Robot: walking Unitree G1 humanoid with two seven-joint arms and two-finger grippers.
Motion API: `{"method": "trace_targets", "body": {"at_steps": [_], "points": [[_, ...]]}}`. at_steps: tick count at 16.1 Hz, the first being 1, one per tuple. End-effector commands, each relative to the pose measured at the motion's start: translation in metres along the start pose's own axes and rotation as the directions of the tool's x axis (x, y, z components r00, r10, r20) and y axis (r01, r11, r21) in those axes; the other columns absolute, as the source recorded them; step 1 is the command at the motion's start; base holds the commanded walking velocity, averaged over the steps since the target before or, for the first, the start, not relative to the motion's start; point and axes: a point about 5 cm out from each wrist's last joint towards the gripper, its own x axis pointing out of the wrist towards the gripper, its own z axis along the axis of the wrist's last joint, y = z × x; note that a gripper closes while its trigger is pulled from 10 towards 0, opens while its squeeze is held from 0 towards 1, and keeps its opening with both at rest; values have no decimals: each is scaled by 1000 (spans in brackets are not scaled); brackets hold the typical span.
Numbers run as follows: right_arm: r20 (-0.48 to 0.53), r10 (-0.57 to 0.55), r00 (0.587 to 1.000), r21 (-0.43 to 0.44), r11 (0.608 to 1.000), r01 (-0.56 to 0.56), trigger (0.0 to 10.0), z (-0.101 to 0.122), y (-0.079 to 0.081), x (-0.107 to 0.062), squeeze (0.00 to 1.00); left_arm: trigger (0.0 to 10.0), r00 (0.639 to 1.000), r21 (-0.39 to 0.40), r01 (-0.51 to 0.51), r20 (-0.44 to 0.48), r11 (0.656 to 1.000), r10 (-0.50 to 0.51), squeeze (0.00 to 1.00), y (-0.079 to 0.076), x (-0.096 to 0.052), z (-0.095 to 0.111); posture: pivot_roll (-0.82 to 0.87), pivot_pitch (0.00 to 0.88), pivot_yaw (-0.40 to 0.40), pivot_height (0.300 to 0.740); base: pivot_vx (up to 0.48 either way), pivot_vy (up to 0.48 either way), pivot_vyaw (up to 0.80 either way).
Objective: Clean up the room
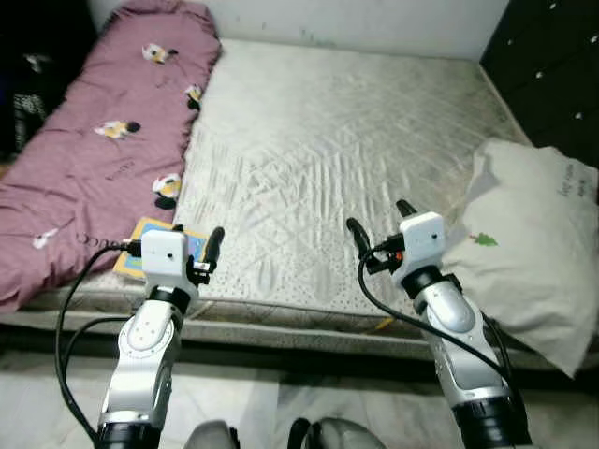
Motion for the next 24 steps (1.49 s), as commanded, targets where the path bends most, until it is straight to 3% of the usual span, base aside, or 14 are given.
{"method": "trace_targets", "body": {"at_steps": [1,13,19,24], "points": [[2,-5,1000,-6,1000,5,10000,1,-1,0,0,10000,1000,0,10,23,1000,-10,0,0,0,5,1,83,-48,740,0,0,0],[-1,-9,1000,2,1000,9,10000,0,0,1,0,10000,999,0,18,27,1000,-18,0,1,0,6,2,87,-49,740,279,0,0],[-5,-10,1000,4,1000,10,10000,-1,0,1,0,10000,1000,2,15,22,1000,-15,0,1,0,5,1,91,-49,740,317,0,-431],[-9,-9,1000,1,1000,9,10000,-1,1,1,0,10000,1000,41,-9,0,999,9,0,2,2,4,4,103,-52,740,0,0,0]]}}
